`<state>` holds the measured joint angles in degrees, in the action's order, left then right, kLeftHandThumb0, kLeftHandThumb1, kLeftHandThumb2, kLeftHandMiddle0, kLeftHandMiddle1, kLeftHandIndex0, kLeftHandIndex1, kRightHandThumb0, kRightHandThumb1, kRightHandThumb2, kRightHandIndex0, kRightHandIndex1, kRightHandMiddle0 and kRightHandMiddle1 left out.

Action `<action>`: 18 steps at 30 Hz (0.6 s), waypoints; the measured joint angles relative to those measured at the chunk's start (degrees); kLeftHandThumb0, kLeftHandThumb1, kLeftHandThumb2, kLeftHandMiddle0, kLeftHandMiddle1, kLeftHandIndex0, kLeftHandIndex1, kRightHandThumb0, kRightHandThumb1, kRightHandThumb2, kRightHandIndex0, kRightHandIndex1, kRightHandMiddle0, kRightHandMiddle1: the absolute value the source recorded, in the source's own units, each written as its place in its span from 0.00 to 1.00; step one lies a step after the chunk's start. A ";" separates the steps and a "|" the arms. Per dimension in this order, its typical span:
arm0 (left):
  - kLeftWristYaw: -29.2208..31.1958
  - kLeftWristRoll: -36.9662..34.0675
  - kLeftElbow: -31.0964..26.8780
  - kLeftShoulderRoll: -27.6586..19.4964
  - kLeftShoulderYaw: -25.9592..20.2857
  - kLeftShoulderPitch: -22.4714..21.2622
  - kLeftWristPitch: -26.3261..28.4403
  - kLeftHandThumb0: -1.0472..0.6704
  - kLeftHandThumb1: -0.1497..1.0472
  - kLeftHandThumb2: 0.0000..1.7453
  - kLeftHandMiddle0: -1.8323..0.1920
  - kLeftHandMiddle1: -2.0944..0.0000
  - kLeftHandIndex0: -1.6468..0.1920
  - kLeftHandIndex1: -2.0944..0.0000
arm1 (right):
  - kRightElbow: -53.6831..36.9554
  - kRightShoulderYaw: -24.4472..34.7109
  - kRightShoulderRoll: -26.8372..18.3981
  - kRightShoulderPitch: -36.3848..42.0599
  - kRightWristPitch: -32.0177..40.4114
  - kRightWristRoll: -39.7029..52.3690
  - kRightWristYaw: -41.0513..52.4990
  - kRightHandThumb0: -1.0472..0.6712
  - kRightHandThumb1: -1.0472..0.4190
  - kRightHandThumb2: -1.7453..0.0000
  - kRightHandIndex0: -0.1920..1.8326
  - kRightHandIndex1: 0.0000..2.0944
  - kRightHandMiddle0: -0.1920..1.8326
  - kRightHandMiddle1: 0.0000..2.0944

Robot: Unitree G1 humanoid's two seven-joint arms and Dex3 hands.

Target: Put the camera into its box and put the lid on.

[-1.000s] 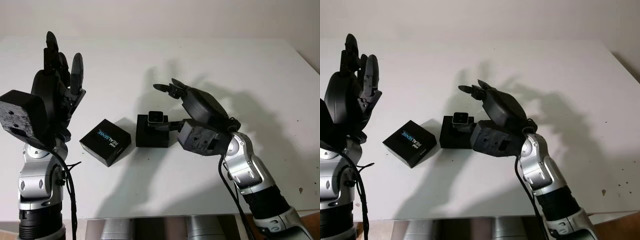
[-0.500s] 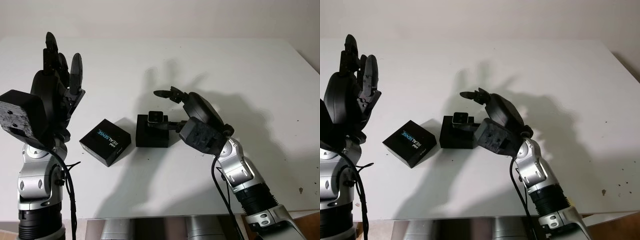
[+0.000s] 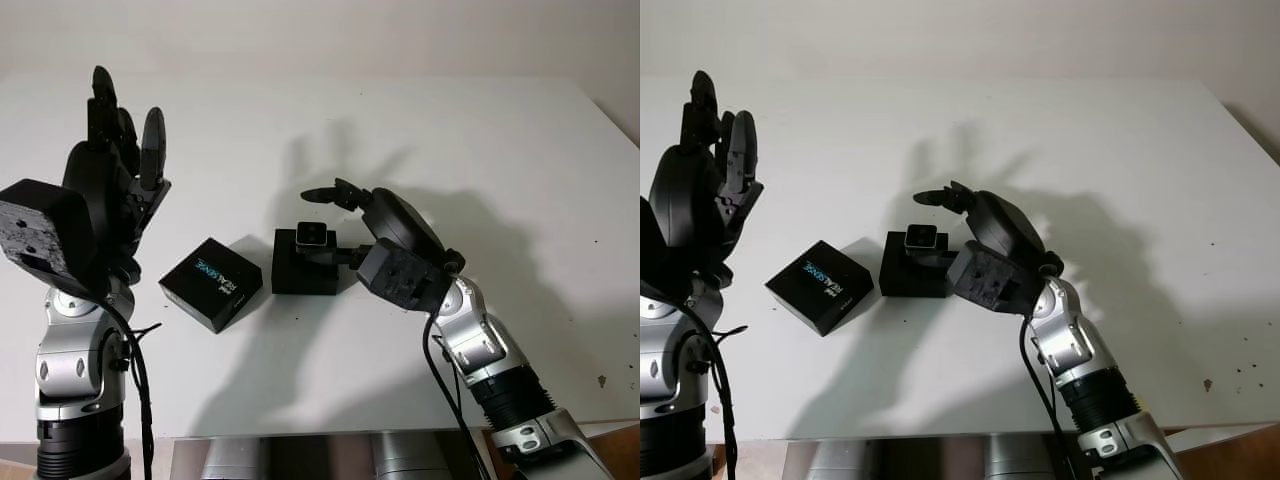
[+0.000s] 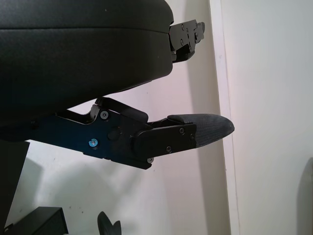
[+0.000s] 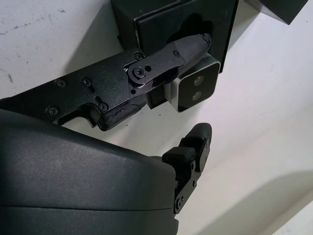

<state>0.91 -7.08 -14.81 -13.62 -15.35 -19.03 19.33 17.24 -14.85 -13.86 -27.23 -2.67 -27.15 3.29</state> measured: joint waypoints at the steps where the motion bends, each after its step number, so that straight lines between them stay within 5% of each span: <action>1: -0.03 0.00 0.00 0.00 0.00 0.00 0.00 0.25 1.00 0.30 1.00 1.00 1.00 1.00 | 0.16 -0.11 0.00 0.00 0.00 0.02 0.07 0.22 0.11 0.97 0.22 0.03 0.34 0.22; 18: -0.37 -0.09 -0.72 0.03 0.01 0.00 0.23 0.24 1.00 0.30 1.00 1.00 1.00 1.00 | 3.14 -0.59 0.21 -0.04 -1.22 0.11 -1.03 0.29 0.10 0.97 0.25 0.03 0.33 0.34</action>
<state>0.55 -7.17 -15.54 -13.60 -15.34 -19.03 19.56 20.38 -15.43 -13.65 -27.27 -3.89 -27.04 2.26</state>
